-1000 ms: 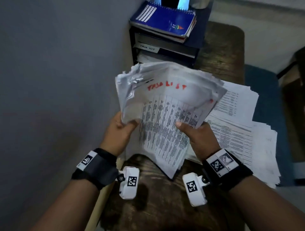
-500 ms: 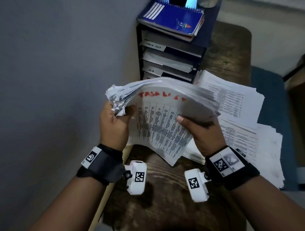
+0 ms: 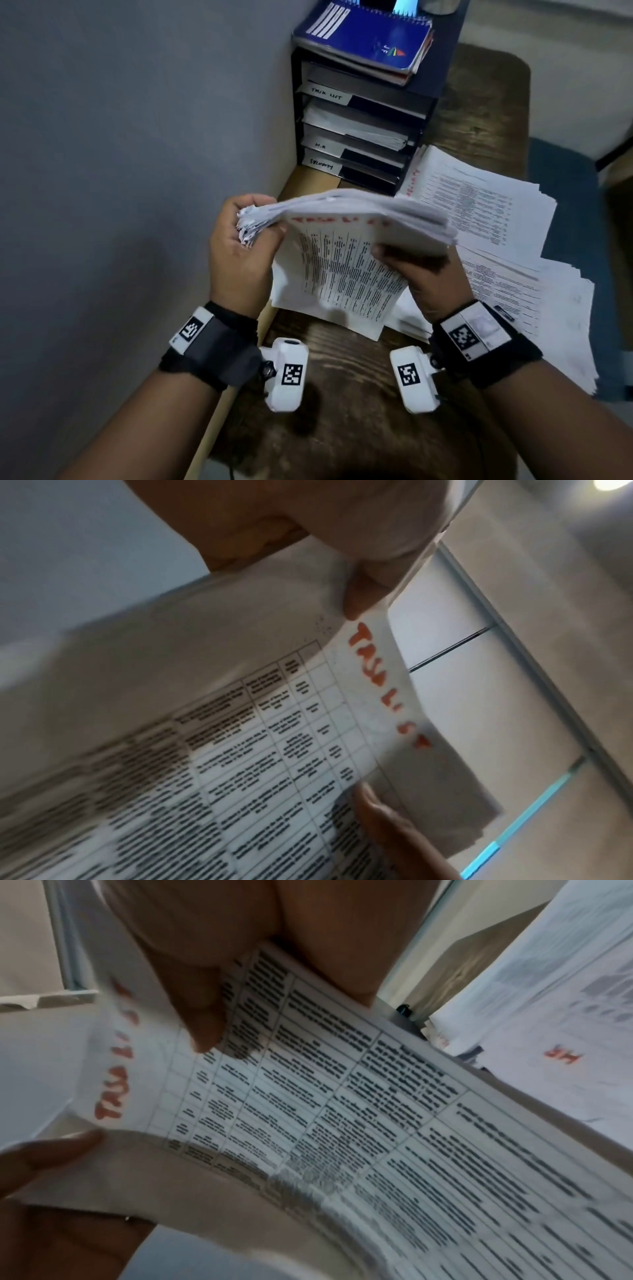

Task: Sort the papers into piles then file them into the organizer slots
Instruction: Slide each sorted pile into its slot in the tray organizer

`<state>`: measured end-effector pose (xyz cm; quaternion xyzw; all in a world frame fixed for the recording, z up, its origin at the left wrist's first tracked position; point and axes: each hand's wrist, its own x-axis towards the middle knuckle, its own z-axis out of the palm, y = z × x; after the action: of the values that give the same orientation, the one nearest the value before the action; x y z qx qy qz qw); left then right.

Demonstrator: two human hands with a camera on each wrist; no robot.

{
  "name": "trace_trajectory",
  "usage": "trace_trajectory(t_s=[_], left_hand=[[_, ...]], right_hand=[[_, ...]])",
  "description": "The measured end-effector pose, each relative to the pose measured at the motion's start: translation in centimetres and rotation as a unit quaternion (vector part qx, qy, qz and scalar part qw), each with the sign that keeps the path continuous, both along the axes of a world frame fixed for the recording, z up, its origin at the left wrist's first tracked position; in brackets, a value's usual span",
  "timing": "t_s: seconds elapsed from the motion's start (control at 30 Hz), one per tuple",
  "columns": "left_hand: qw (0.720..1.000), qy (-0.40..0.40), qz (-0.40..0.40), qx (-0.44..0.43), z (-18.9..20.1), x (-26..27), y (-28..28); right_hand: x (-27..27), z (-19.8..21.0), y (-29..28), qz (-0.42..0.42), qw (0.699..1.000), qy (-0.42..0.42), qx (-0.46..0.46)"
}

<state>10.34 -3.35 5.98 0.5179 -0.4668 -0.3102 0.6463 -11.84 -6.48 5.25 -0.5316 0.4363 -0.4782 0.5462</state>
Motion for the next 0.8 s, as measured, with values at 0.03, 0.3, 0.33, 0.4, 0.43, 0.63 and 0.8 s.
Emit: trace_trajectory(t_s=[0.03,0.3,0.33,0.4,0.43,0.63,0.8], left_hand=[[1.000,0.001,0.005,-0.017,0.7,-0.1,-0.2],[0.995,-0.002,-0.036,0.098,0.0,3.2,-2.0],[0.992,-0.019,-0.029,0.119,-0.7,3.3,-1.9],[0.994,-0.040,0.004,0.106,-1.2,2.5,-1.7],[0.995,-0.044,0.025,0.084,-1.1,1.7,-1.3],[0.992,0.038,0.095,0.069,-2.2,-0.9,0.2],[0.959,-0.029,0.072,0.272,-7.2,1.1,0.8]], right_hand=[[0.2,0.5,-0.2,-0.011,1.000,-0.011,0.002],[0.8,3.6,-1.3,-0.055,0.995,-0.081,-0.018],[1.1,3.4,-1.4,-0.058,0.996,-0.062,-0.023],[1.6,3.3,-1.5,-0.072,0.995,-0.061,-0.032],[1.8,3.4,-1.6,-0.080,0.993,-0.076,-0.036],[0.9,1.5,-2.2,0.011,0.999,-0.020,-0.044],[0.4,-3.6,-2.8,0.021,0.994,0.083,0.063]])
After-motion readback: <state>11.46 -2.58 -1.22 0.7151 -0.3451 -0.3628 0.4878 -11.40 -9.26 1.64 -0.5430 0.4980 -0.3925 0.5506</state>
